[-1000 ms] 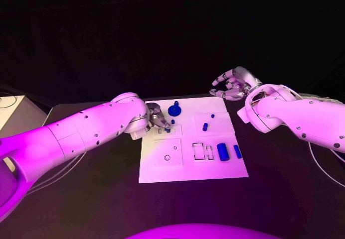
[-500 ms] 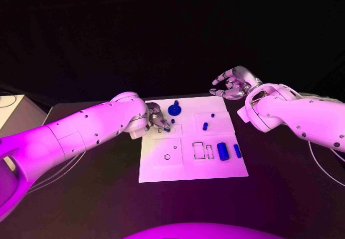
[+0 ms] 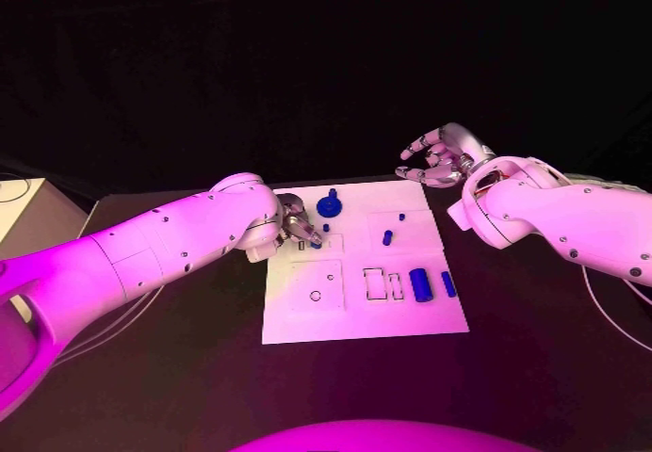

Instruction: Assemble the parts on the task board

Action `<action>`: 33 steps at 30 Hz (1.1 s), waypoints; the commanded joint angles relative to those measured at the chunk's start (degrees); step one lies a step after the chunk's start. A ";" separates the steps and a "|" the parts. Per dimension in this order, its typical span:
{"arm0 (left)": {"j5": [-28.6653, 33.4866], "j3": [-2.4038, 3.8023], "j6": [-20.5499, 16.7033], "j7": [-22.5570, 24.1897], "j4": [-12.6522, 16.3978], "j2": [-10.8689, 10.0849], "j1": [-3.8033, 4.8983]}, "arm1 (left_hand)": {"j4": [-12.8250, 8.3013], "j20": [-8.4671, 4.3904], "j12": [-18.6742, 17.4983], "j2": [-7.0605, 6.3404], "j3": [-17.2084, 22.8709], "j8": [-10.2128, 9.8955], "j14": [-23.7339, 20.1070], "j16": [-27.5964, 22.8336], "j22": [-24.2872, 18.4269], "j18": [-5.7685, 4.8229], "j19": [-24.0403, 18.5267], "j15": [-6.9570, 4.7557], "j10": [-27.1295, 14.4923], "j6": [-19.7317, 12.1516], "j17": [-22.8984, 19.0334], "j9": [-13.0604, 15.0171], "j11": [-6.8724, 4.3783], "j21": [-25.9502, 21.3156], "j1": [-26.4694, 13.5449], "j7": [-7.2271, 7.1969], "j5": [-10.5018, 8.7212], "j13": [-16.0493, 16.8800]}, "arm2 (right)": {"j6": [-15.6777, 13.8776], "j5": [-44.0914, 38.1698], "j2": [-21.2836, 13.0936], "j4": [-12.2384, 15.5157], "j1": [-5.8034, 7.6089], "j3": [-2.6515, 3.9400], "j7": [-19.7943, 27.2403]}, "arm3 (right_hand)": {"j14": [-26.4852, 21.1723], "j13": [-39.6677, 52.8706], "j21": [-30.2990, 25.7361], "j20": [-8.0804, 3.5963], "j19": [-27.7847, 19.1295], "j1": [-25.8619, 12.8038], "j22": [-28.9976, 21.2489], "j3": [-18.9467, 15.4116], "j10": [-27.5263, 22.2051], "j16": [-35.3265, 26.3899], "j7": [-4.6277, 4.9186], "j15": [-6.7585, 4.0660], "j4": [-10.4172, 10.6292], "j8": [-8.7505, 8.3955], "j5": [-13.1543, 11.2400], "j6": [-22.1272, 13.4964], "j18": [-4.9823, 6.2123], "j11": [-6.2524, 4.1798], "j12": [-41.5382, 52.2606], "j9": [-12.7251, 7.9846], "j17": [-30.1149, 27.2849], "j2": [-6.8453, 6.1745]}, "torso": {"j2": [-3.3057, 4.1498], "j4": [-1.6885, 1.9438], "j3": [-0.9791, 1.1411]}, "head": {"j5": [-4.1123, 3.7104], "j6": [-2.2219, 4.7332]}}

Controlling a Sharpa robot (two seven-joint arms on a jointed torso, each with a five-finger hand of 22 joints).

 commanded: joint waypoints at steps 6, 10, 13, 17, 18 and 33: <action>-0.28 -0.08 1.57 0.12 -0.02 0.15 -0.13 | -7.58 -0.05 -0.03 0.75 7.20 0.05 5.28 0.29 0.10 -0.43 0.41 -0.35 0.38 1.94 12.49 15.08 0.01 0.11 0.03 -1.85 0.20 -0.13 | 0.53 -0.65 0.06 -0.03 0.00 0.04 0.07 | 5.94 13.78 -0.08 -0.11 5.73 -0.32 14.55 0.10 4.36 0.31 0.06 -0.15 0.33 0.40 0.33 -0.51 -0.66 0.06 -0.03 0.14 14.97 -0.31 | -0.01 0.01 0.09 | 0.01 -0.11; -0.27 -0.08 1.87 0.10 -0.04 0.21 -0.13 | -7.48 -0.06 -0.01 0.82 7.03 0.04 5.31 0.34 0.09 -0.43 0.42 -0.36 0.44 1.99 12.60 15.15 0.01 0.09 -0.02 -1.86 0.13 -0.09 | 0.53 -0.67 0.08 -0.06 0.00 0.04 0.06 | 5.94 13.78 -0.08 -0.11 5.73 -0.32 14.55 0.10 4.36 0.31 0.06 -0.15 0.33 0.40 0.33 -0.51 -0.66 0.06 -0.03 0.14 14.97 -0.31 | -0.01 0.01 0.06 | -0.01 -0.15; -0.22 -0.09 2.04 0.11 -0.07 0.33 -0.13 | -7.04 -0.09 0.19 1.14 6.27 0.08 5.38 0.43 0.13 -0.46 0.48 -0.41 0.78 2.30 12.81 15.42 -0.09 0.04 -0.28 -2.02 -0.09 0.23 | 0.52 -0.67 0.10 -0.07 -0.01 0.04 0.06 | 5.94 13.78 -0.08 -0.11 5.73 -0.32 14.55 0.10 4.36 0.31 0.06 -0.15 0.33 0.40 0.33 -0.51 -0.66 0.06 -0.03 0.14 14.97 -0.31 | -0.02 0.00 0.06 | -0.01 -0.16; -0.09 -0.09 2.15 0.13 -0.13 0.49 -0.13 | -5.84 -0.21 0.56 1.97 4.45 -0.03 5.41 0.47 0.26 -0.50 0.66 -0.63 1.42 2.94 12.90 15.91 -0.39 -0.05 -0.87 -2.43 -0.60 0.79 | 0.51 -0.68 0.11 -0.08 -0.01 0.04 0.07 | 5.94 13.78 -0.08 -0.11 5.73 -0.32 14.55 0.10 4.36 0.31 0.06 -0.15 0.33 0.40 0.33 -0.51 -0.66 0.06 -0.03 0.14 14.97 -0.31 | -0.04 -0.01 0.06 | -0.02 -0.16; -0.06 -0.09 2.15 0.13 -0.16 0.52 -0.13 | -5.53 -0.25 0.62 2.14 3.97 -0.08 5.42 0.49 0.30 -0.51 0.72 -0.69 1.54 3.10 12.95 16.02 -0.46 -0.07 -1.00 -2.53 -0.84 0.91 | 0.52 -0.68 0.11 -0.08 -0.01 0.04 0.07 | 5.94 13.78 -0.08 -0.11 5.73 -0.32 14.55 0.10 4.36 0.31 0.06 -0.15 0.33 0.40 0.33 -0.51 -0.66 0.06 -0.03 0.14 14.97 -0.31 | -0.03 -0.01 0.05 | -0.03 -0.15; 0.12 -0.08 1.48 0.24 -0.71 1.11 -0.12 | -3.63 -0.53 0.67 3.14 1.01 -1.02 5.42 0.47 0.34 -0.55 0.94 -0.99 1.79 3.72 12.94 16.50 -0.80 -0.29 -1.27 -2.96 -4.53 1.28 | 0.58 -0.72 0.10 -0.09 -0.01 0.04 0.06 | 5.93 13.81 -0.07 -0.11 5.73 -0.37 14.56 0.13 4.41 0.29 0.06 -0.15 0.38 0.47 0.38 -0.53 -0.66 0.06 0.01 0.17 14.91 -0.31 | -0.02 -0.01 0.04 | -0.21 -0.08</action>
